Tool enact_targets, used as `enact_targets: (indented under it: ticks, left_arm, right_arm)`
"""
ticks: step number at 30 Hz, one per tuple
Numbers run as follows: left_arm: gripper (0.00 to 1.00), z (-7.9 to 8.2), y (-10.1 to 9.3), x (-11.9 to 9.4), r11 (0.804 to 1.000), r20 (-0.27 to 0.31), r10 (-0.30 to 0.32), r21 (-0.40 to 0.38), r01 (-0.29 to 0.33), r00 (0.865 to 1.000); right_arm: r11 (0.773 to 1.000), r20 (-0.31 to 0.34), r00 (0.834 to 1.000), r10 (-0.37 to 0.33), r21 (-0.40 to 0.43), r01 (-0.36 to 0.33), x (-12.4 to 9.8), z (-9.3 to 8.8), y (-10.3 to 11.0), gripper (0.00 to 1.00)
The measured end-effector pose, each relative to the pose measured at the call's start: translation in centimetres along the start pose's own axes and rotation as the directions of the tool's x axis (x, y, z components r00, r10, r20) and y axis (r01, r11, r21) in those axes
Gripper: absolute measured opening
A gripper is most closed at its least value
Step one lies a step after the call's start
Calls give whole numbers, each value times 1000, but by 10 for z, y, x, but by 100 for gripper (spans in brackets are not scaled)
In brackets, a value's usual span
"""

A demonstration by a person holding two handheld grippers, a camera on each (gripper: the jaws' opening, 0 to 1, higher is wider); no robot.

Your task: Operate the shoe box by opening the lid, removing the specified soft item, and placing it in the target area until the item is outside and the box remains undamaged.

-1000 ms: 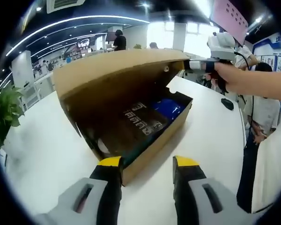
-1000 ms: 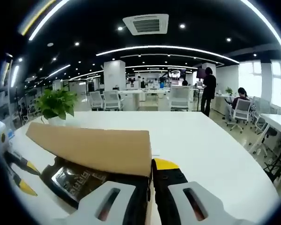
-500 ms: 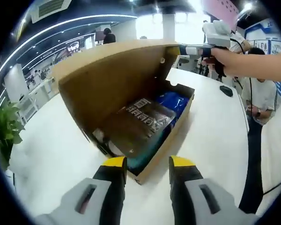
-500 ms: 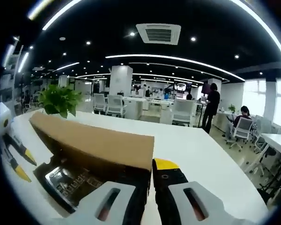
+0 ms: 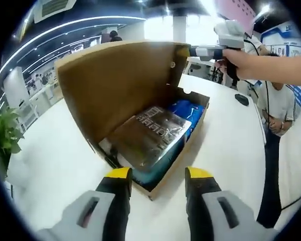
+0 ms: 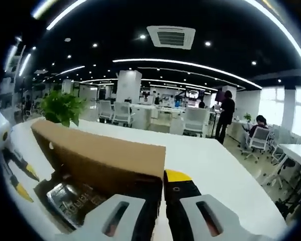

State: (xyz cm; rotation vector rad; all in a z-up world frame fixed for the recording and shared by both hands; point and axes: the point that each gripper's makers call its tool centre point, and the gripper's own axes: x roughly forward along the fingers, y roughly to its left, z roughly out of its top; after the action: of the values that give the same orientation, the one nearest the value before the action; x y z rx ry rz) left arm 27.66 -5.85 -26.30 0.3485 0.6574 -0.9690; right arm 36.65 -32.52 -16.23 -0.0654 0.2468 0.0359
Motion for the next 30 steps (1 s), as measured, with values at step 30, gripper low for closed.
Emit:
enact_targets:
  ticks: [30]
  left_arm:
    - [32,-1,-9,9,978,-35,-101,179,106,994]
  right_arm:
    - [996,-89,995,54,-70,-60,14,7,0,0]
